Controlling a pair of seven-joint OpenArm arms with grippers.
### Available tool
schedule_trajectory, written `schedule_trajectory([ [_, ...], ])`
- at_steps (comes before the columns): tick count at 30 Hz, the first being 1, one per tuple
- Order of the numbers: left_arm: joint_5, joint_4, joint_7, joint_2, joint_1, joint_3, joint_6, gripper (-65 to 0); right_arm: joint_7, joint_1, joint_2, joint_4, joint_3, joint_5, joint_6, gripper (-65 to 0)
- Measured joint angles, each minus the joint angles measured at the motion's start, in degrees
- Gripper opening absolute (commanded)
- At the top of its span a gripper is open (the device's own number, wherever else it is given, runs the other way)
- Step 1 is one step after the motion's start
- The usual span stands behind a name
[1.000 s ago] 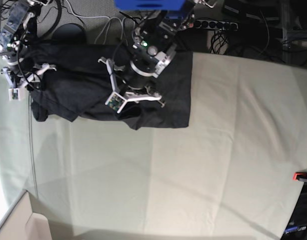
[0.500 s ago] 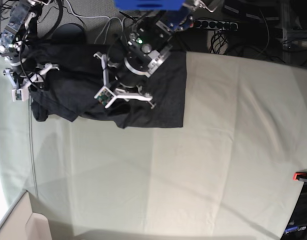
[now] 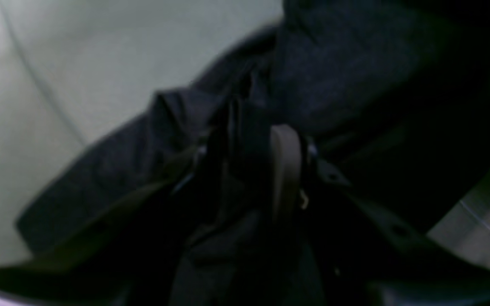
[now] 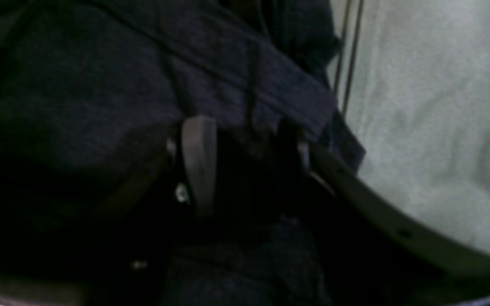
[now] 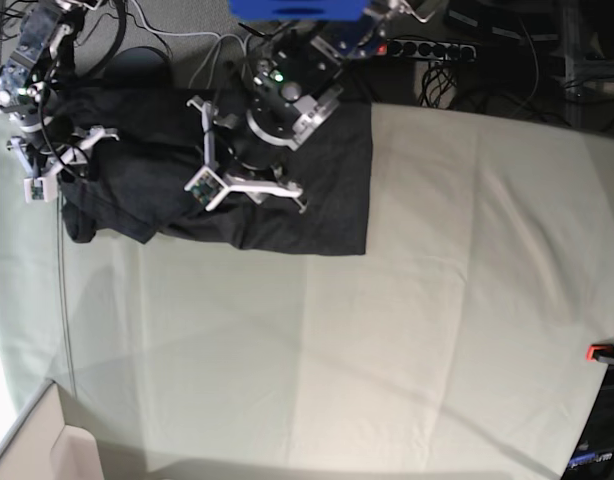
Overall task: Layout the t-shirt on the table in an organized manner, then fold the t-shirt properly
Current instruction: 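Grasp the strip end with the left gripper and fold it toward the right gripper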
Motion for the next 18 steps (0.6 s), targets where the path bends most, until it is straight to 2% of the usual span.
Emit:
schedule_trajectory([
  [6, -0.5, 4.7, -0.2, -2.8, 0.9, -0.8, 0.9, -45.5, -0.2, 0.0, -0.1, 0.0, 0.0, 0.0, 0.0, -40.6],
  [12, -0.5, 3.0, 0.3, -3.3, 4.5, -7.8, -0.2, -44.8, -0.2, -0.1, -0.2, 0.1, 0.0, 0.0, 0.0, -40.6],
  [15, -4.6, 3.1, 0.0, -3.4, 3.7, -9.1, 0.5, -35.9, -0.2, -0.1, -0.1, 0.0, 0.0, 0.0, 0.0, -40.6],
  [18, -11.6, 3.2, -0.5, -5.0, 3.8, -8.8, 0.1, -21.9, -0.2, -0.1, -0.2, 0.0, 0.0, 0.0, 0.0, -40.6],
])
